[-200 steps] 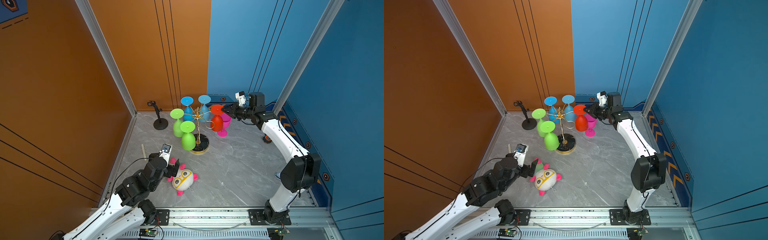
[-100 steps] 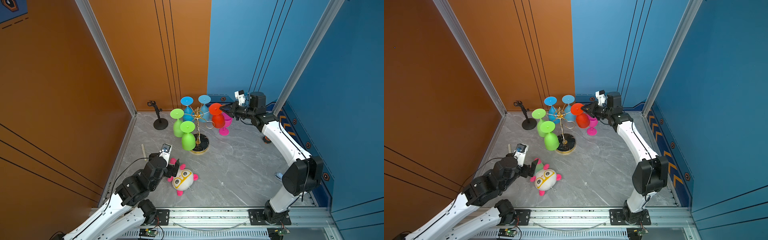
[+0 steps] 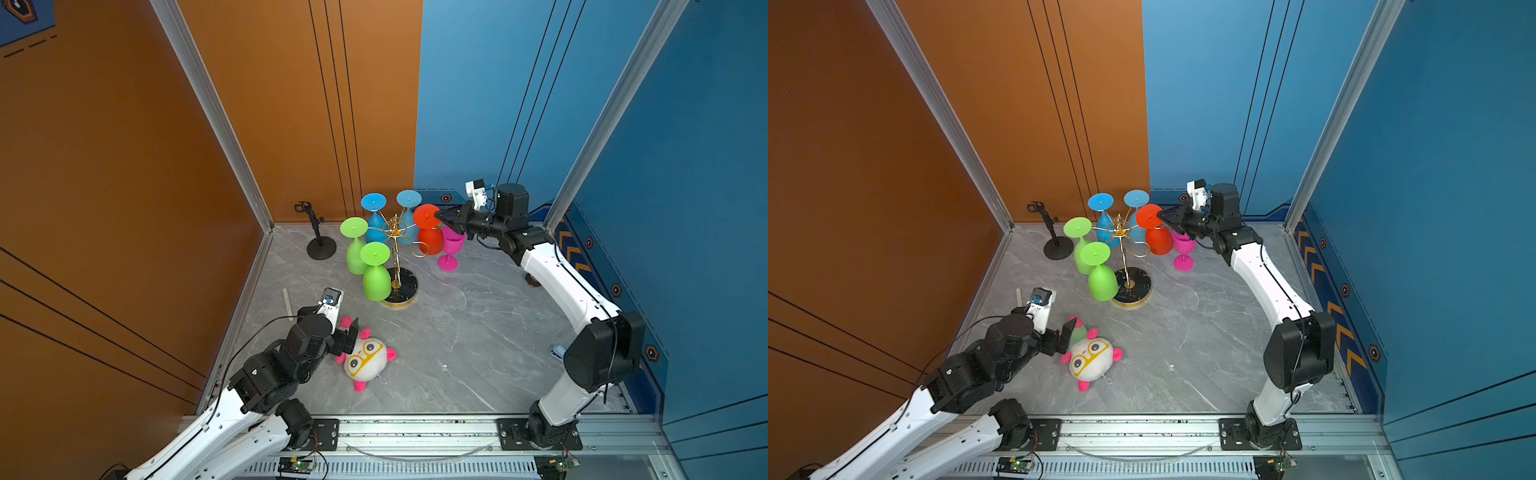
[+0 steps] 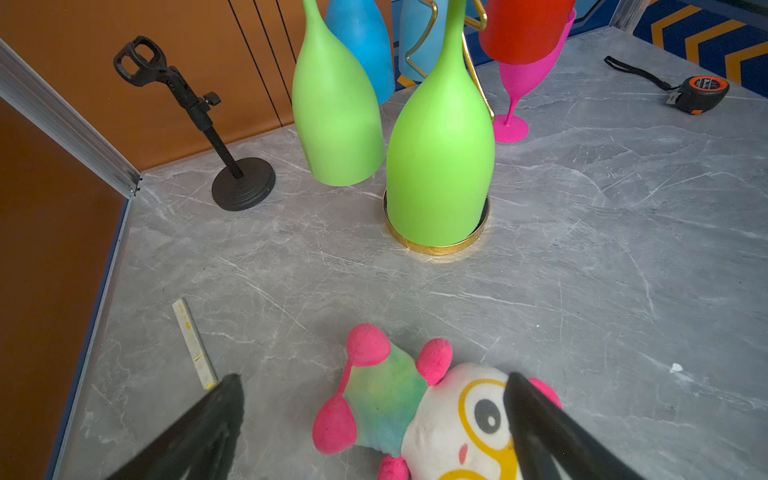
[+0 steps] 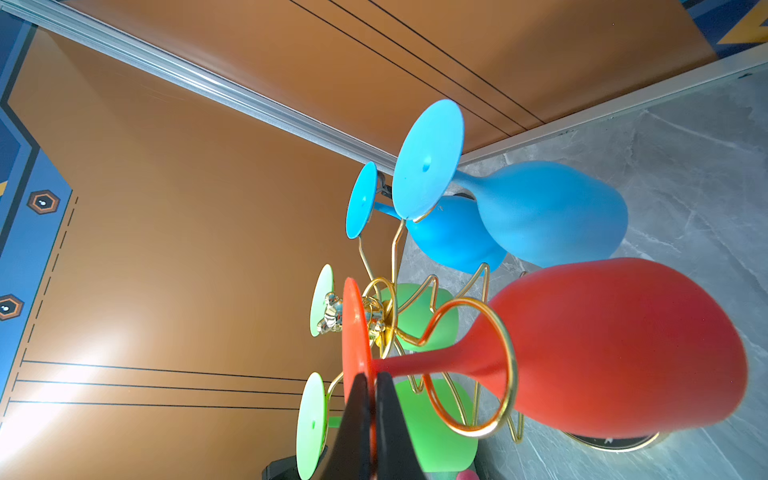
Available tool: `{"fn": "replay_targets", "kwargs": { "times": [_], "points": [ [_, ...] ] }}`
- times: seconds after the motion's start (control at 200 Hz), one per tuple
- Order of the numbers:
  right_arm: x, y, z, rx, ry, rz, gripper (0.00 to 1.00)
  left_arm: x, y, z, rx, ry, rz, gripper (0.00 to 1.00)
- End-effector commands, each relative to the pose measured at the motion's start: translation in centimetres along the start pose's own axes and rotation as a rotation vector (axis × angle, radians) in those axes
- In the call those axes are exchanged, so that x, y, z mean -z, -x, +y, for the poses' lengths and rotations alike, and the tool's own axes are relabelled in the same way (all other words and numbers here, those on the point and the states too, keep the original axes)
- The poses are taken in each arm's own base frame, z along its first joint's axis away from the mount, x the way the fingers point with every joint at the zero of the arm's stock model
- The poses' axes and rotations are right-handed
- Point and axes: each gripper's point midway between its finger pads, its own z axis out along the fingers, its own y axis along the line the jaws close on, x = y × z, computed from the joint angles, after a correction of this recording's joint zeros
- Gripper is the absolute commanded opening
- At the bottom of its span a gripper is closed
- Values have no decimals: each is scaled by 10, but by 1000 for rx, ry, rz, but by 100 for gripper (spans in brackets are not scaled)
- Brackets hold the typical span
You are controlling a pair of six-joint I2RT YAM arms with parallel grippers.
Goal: Take the wine glass off the wine glass rack
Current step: 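Reach the right gripper to the red glass foot on the rack, then close the right gripper on the red glass foot and lift it off the rack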
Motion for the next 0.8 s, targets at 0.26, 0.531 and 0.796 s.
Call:
{"fn": "replay_targets", "kwargs": {
  "times": [0.26,0.531,0.796],
  "points": [
    [-12,-5,17,28,88,53,0,2,3,3,26,2,-13,98],
    [-4,-16,23,56,83,71,0,3,2,-8,58,-77,-4,98],
    [23,-31,28,98,39,60,0,13,15,-30,122,-226,-12,98]
  ]
}}
